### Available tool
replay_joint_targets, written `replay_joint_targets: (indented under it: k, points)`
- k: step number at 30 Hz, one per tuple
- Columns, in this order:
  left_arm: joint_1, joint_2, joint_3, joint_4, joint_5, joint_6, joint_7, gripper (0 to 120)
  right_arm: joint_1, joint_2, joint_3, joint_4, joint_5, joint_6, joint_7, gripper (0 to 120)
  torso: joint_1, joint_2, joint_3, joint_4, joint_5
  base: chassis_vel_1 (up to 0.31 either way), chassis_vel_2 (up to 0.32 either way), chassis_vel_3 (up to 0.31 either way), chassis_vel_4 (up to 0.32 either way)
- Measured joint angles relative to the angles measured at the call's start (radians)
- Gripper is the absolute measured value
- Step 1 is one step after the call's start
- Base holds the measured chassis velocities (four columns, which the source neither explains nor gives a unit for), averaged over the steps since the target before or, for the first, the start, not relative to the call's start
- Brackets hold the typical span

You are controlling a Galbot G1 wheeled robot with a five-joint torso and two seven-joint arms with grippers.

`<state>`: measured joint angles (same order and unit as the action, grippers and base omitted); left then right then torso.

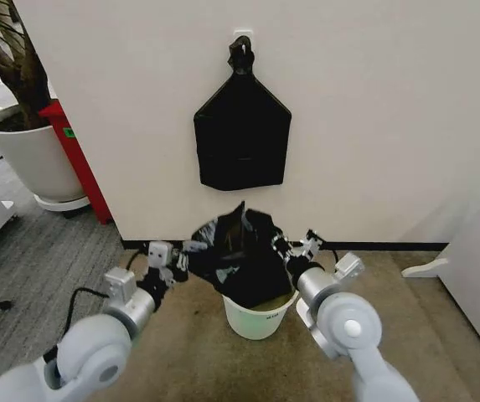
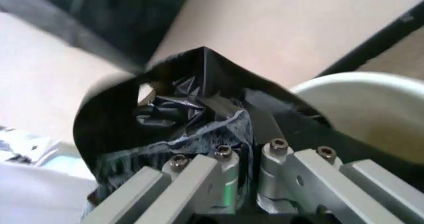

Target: Place the garbage bag over the trash bin.

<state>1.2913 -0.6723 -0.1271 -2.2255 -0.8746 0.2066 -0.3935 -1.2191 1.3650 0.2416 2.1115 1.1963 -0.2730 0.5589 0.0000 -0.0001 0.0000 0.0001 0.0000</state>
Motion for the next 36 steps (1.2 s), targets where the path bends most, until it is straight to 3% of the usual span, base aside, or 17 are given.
replay_joint_targets:
  k: [5, 17, 22, 27, 36]
  points:
    - [0.021, -0.025, 0.002, 0.028, 0.008, -0.006, 0.0, 0, -0.035, -0.013, 0.014, 0.011, -0.022, 0.01, 0.024, 0, 0.0, 0.0, 0.0, -0.0002, 0.0, 0.0, 0.0, 0.0, 0.0]
    - [0.129, -0.079, -0.002, -0.019, 0.021, -0.039, -0.048, 0, -0.167, -0.045, 0.025, 0.12, -0.059, 0.003, 0.204, 0, 0.0, 0.0, 0.0, -0.0001, 0.0002, 0.0, 0.0, 0.0, 0.0]
    - [0.189, -0.153, 0.001, -0.03, -0.005, -0.066, -0.101, 0, -0.221, -0.034, 0.03, 0.129, -0.077, 0.013, 0.271, 0, 0.0, 0.0, 0.0, 0.0001, 0.0, 0.0, 0.0, 0.0, 0.0]
    - [0.189, -0.191, 0.005, 0.002, -0.003, -0.085, -0.097, 0, -0.239, -0.021, 0.035, 0.118, -0.08, 0.023, 0.32, 0, 0.0, 0.0, 0.0, -0.0001, 0.0002, 0.0, 0.0, 0.0, 0.0]
    - [0.186, -0.279, 0.031, 0.149, 0.059, -0.132, -0.042, 0, -0.274, 0.005, 0.044, 0.034, -0.076, 0.036, 0.334, 0, 0.0, 0.0, 0.0, 0.0, 0.0001, 0.0, 0.0, 0.0, 0.0]
